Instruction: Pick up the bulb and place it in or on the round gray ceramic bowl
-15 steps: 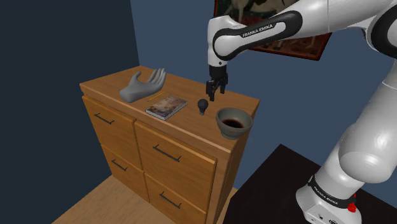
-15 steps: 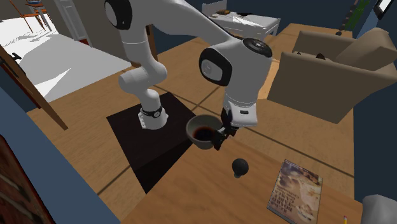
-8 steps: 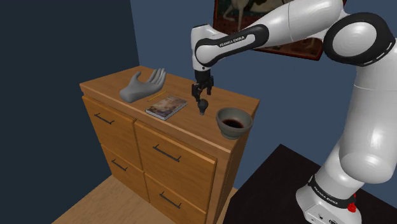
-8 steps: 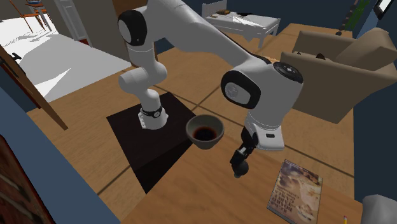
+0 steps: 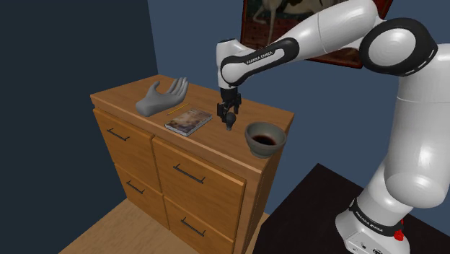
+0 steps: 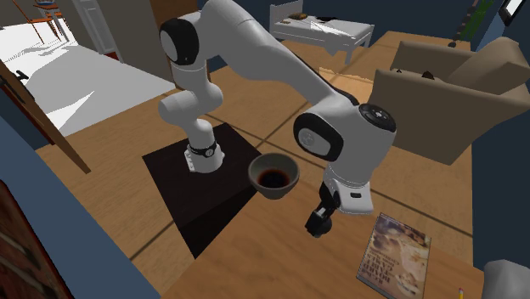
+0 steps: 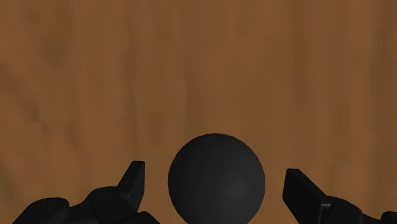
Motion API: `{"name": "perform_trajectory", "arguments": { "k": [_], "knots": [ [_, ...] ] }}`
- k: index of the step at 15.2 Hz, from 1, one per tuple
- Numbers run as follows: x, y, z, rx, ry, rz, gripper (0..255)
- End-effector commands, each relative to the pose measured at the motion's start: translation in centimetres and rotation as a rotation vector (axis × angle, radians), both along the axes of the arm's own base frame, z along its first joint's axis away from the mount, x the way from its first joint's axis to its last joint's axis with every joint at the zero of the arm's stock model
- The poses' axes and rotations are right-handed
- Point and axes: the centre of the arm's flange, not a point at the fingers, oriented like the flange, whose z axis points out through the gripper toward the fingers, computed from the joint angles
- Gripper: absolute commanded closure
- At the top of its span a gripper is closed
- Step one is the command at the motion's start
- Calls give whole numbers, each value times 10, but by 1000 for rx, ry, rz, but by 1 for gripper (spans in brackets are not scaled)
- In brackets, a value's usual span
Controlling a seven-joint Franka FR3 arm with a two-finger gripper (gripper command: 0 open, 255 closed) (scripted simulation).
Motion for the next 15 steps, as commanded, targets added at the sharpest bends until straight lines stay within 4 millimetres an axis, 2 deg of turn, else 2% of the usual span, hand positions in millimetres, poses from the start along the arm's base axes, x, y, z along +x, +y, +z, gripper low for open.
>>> {"name": "perform_trajectory", "arguments": {
  "k": [1, 6, 7, 15],
  "knots": [
    [0, 0, -3, 0, 0, 0, 0],
    [0, 0, -3, 0, 0, 0, 0],
    [0, 0, -3, 0, 0, 0, 255],
    [0, 0, -3, 0, 0, 0, 255]
  ]
}}
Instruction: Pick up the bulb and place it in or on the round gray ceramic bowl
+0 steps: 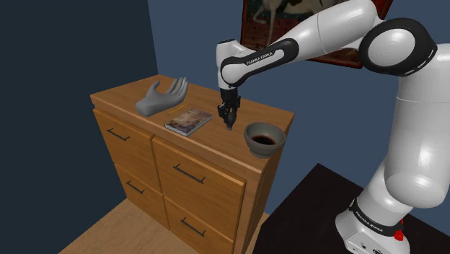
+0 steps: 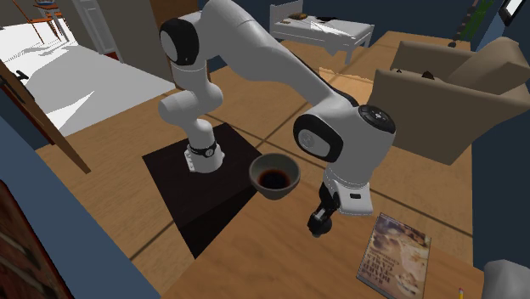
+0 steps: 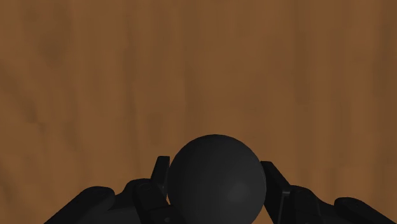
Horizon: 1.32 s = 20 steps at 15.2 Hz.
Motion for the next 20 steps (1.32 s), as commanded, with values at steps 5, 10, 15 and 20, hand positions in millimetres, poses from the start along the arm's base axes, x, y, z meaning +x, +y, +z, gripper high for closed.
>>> {"name": "perform_trajectory", "arguments": {
  "k": [5, 10, 15, 20],
  "knots": [
    [0, 0, 21, 0, 0, 0, 255],
    [0, 0, 48, 0, 0, 0, 255],
    [0, 0, 74, 0, 0, 0, 255],
    [0, 0, 100, 0, 0, 0, 255]
  ]
}}
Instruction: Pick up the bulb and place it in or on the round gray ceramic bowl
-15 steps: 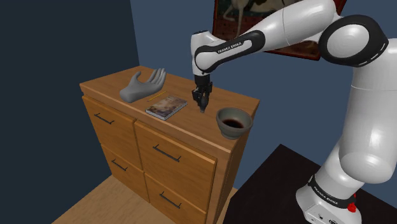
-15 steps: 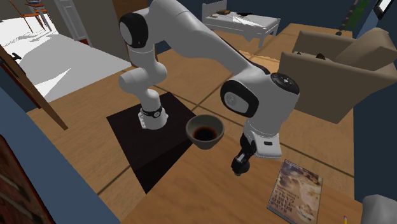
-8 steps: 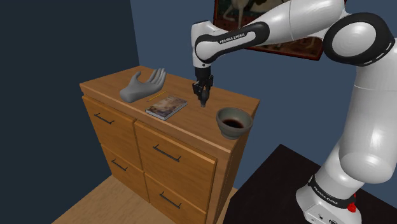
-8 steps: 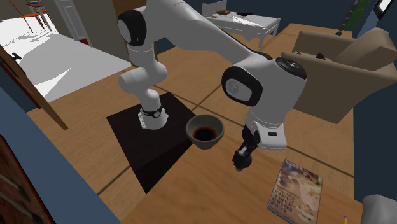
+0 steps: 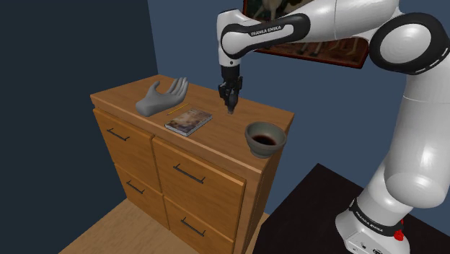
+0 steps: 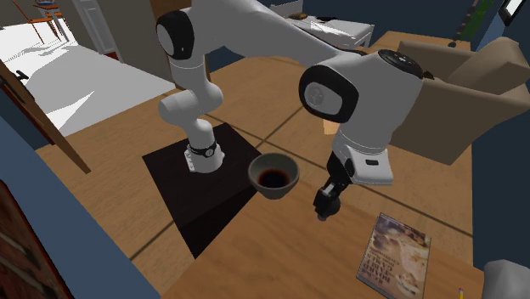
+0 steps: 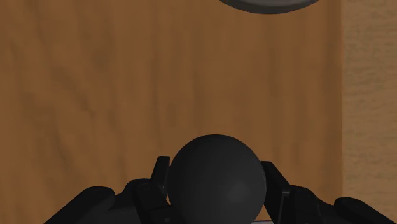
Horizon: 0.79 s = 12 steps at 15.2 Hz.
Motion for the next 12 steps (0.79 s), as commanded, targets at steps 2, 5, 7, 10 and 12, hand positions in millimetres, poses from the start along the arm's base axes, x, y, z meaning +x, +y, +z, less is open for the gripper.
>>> {"name": "perform_trajectory", "arguments": {
  "k": [2, 5, 7, 10, 12],
  "knots": [
    [-1, 0, 17, 0, 0, 0, 255],
    [-1, 0, 33, 0, 0, 0, 255],
    [-1, 0, 44, 0, 0, 0, 255],
    [-1, 0, 60, 0, 0, 0, 255],
    [-1, 0, 70, 0, 0, 0, 255]
  ]
}}
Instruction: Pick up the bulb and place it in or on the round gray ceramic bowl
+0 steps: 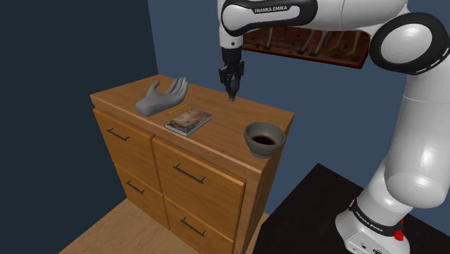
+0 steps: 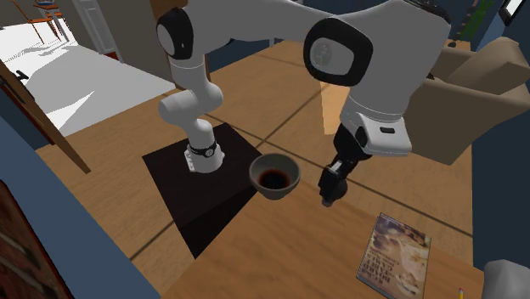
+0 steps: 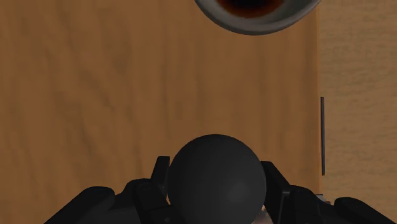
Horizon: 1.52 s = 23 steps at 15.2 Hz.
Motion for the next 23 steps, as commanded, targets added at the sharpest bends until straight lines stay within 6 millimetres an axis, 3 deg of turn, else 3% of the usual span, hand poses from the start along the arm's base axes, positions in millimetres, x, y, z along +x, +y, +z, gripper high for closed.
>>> {"name": "perform_trajectory", "arguments": {
  "k": [1, 2, 16, 17, 23],
  "knots": [
    [0, -1, 10, 0, 0, 0, 255],
    [0, -1, 11, 0, 0, 0, 255],
    [-184, 5, 30, 0, 0, 0, 255],
    [-206, 5, 33, 0, 0, 0, 255],
    [-206, 5, 1, 0, 0, 0, 255]
  ]
}}
